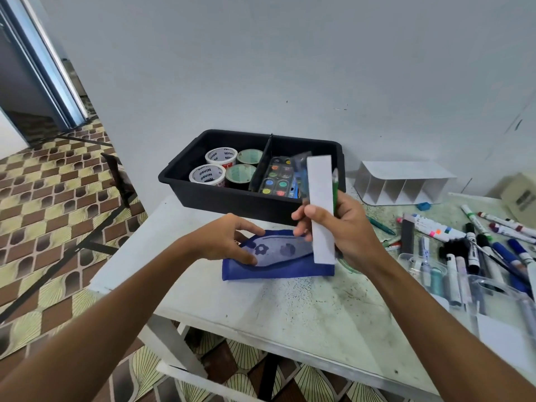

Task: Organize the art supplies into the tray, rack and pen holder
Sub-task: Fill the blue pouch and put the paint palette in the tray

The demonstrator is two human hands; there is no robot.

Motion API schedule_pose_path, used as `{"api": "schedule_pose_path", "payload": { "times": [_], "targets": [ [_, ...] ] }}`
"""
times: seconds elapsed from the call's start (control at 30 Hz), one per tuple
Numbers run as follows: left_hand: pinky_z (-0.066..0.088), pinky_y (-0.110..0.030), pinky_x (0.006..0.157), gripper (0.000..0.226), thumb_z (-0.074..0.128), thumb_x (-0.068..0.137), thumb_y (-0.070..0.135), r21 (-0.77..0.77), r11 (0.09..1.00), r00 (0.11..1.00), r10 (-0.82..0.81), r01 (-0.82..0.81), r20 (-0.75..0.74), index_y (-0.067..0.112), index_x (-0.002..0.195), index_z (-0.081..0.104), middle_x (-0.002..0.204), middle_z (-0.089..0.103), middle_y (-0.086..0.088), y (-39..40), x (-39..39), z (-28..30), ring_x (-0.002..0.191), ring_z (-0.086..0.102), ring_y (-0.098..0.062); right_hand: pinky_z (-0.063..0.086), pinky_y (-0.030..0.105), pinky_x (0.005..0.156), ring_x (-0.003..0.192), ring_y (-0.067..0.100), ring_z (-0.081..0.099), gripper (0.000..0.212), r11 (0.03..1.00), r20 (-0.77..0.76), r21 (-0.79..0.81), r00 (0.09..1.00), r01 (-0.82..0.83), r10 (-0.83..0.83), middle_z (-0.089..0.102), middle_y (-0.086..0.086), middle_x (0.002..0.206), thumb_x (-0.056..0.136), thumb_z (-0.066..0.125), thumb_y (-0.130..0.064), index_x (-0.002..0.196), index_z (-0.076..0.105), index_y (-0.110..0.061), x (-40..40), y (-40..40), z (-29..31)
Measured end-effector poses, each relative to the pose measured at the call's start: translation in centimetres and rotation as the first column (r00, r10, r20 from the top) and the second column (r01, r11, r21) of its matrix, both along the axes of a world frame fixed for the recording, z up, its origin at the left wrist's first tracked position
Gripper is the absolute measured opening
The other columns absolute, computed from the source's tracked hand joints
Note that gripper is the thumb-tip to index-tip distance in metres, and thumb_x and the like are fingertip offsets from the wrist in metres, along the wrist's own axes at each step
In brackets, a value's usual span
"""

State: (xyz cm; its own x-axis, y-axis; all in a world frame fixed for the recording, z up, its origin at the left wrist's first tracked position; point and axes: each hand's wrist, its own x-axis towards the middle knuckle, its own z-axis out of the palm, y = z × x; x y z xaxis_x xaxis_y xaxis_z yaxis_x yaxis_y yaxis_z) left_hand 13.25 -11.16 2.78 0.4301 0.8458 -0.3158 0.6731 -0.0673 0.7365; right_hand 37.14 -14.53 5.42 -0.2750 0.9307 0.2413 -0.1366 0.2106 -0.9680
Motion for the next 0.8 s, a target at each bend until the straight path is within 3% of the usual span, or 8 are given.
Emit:
{"api": "schedule_pose_path", "payload": {
  "times": [0.13, 0.27, 0.4, 0.5, 0.57, 0.63, 0.73, 0.8],
  "targets": [
    [0.055, -0.037, 0.090, 0.061, 0.083, 0.072, 0.019, 0.015, 1.000, 1.000, -0.015, 0.015, -0.002, 0.023, 0.127, 0.057, 0.130, 0.055, 0.003, -0.3, 0.0, 0.0, 0.111, 0.059, -0.019, 0.058, 0.035, 0.072, 0.077, 0.027, 0.069, 0.018, 1.000, -0.089, 0.010, 0.996, -0.024, 0.025, 0.072, 0.012, 0.085, 0.081, 0.064, -0.018, 0.097, 0.062, -0.008, -2.1, 0.9, 0.0],
    [0.056, -0.030, 0.086, 0.060, 0.083, 0.070, 0.009, 0.034, 0.999, 0.998, -0.026, 0.025, 0.051, 0.021, 0.123, 0.059, 0.118, 0.062, 0.004, -0.5, 0.1, -0.2, 0.103, 0.063, -0.016, 0.054, 0.024, 0.063, 0.074, 0.017, 0.066, 0.015, 0.988, 0.292, -0.036, 0.944, -0.147, 0.151, 0.070, 0.014, 0.087, 0.084, 0.069, -0.006, 0.096, 0.063, -0.012, -2.8, 1.7, -1.8],
    [0.055, -0.020, 0.082, 0.048, 0.080, 0.073, 0.007, 0.037, 0.999, 0.998, -0.040, 0.038, 0.046, 0.028, 0.111, 0.059, 0.108, 0.062, 0.011, -0.4, 0.0, -0.2, 0.100, 0.062, -0.015, 0.047, 0.035, 0.064, 0.076, 0.019, 0.061, 0.008, 0.974, 0.815, -0.036, 0.557, -0.224, 0.158, 0.066, 0.005, 0.083, 0.082, 0.072, -0.017, 0.087, 0.066, -0.016, -2.2, 3.0, -3.2],
    [0.056, -0.027, 0.086, 0.058, 0.080, 0.073, 0.009, 0.047, 0.998, 0.999, -0.037, 0.036, 0.035, 0.018, 0.126, 0.058, 0.119, 0.061, 0.004, -0.2, 0.1, -0.4, 0.105, 0.061, -0.017, 0.047, 0.035, 0.068, 0.085, 0.027, 0.060, 0.012, 0.968, 0.957, -0.057, 0.263, -0.243, 0.122, 0.064, 0.011, 0.095, 0.084, 0.068, -0.018, 0.093, 0.066, -0.010, -2.9, 3.2, -3.2],
    [0.056, -0.031, 0.086, 0.064, 0.082, 0.073, 0.013, 0.043, 0.999, 0.999, -0.033, 0.032, 0.024, 0.016, 0.131, 0.055, 0.124, 0.059, 0.003, -0.2, -0.1, -0.4, 0.109, 0.060, -0.019, 0.050, 0.036, 0.076, 0.090, 0.025, 0.060, 0.017, 0.961, 0.974, -0.092, 0.179, -0.260, 0.141, 0.065, 0.010, 0.102, 0.084, 0.068, -0.015, 0.101, 0.068, -0.011, -3.3, 3.2, -3.0],
    [0.057, -0.032, 0.085, 0.067, 0.084, 0.071, 0.017, 0.041, 0.999, 0.999, -0.034, 0.033, 0.022, 0.016, 0.131, 0.055, 0.124, 0.059, 0.002, -0.1, -0.3, -0.5, 0.108, 0.060, -0.019, 0.054, 0.035, 0.086, 0.095, 0.020, 0.063, 0.028, 0.955, 0.945, -0.148, 0.246, -0.259, 0.213, 0.068, 0.004, 0.107, 0.084, 0.069, -0.014, 0.111, 0.068, -0.015, -3.3, 3.2, -2.6],
    [0.057, -0.033, 0.086, 0.068, 0.085, 0.068, 0.023, 0.036, 0.999, 0.999, -0.031, 0.029, 0.035, 0.017, 0.129, 0.056, 0.124, 0.059, 0.000, 0.0, -0.6, -0.8, 0.107, 0.060, -0.019, 0.056, 0.037, 0.083, 0.086, 0.012, 0.066, 0.019, 0.986, 0.832, 0.036, 0.552, -0.162, 0.060, 0.070, -0.004, 0.091, 0.083, 0.067, -0.013, 0.099, 0.070, -0.022, -2.4, 2.7, -1.5],
    [0.057, -0.030, 0.084, 0.062, 0.083, 0.072, 0.020, 0.037, 0.999, 0.999, -0.024, 0.022, 0.046, 0.019, 0.128, 0.055, 0.125, 0.058, 0.001, -0.1, -0.9, -1.1, 0.108, 0.059, -0.019, 0.052, 0.039, 0.084, 0.093, 0.011, 0.059, 0.022, 0.969, 0.873, 0.213, 0.469, -0.124, -0.132, 0.065, -0.010, 0.096, 0.081, 0.071, -0.030, 0.102, 0.064, -0.029, -1.4, 2.6, -1.0]
  ]
}}
